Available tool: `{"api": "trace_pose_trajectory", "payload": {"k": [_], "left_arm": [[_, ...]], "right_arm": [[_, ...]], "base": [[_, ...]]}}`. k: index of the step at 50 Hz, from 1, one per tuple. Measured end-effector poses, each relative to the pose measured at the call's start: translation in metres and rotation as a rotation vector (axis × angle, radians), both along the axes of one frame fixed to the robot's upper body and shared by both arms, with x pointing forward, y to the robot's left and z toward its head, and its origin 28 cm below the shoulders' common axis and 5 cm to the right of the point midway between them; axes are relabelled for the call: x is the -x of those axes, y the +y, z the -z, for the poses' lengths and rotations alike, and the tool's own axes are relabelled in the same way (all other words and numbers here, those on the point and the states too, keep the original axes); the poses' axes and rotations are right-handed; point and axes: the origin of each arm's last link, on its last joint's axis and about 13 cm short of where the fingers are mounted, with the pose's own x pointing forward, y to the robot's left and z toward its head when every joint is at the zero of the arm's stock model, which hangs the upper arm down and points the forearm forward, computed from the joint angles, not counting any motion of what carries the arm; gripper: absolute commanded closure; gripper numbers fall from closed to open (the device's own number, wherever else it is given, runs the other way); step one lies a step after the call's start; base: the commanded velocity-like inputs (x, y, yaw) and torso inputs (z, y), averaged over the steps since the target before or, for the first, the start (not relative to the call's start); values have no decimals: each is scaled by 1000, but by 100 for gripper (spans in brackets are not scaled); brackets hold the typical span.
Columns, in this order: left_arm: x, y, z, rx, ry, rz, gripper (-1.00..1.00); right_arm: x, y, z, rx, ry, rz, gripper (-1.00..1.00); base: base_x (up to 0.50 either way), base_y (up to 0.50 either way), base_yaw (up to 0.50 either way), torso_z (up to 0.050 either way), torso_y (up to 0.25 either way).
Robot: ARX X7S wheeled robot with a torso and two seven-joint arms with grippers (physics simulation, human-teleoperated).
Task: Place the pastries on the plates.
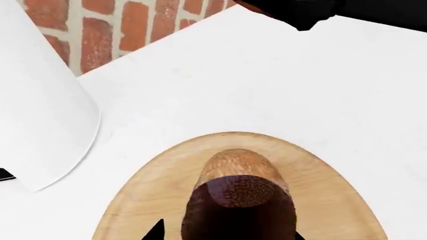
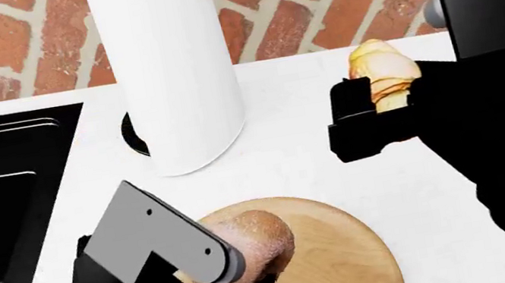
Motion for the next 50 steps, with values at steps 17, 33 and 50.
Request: {"api": "trace_pose_trajectory", "payload": {"k": [17, 33, 50], "left_arm": [[6, -2, -14, 12, -31, 15, -100], [3, 24, -35, 69, -97, -92, -100], [-4, 85, -61, 126, -184, -348, -100]], "right_arm": [[5, -2, 3, -4, 8, -3, 100], [17, -9, 2, -14, -96, 18, 100], [54, -16, -2, 38, -154, 8, 100]], "base": [[0, 0, 0, 0, 0], [0, 0, 0, 0, 1], [-230, 0, 0, 0, 0]]}}
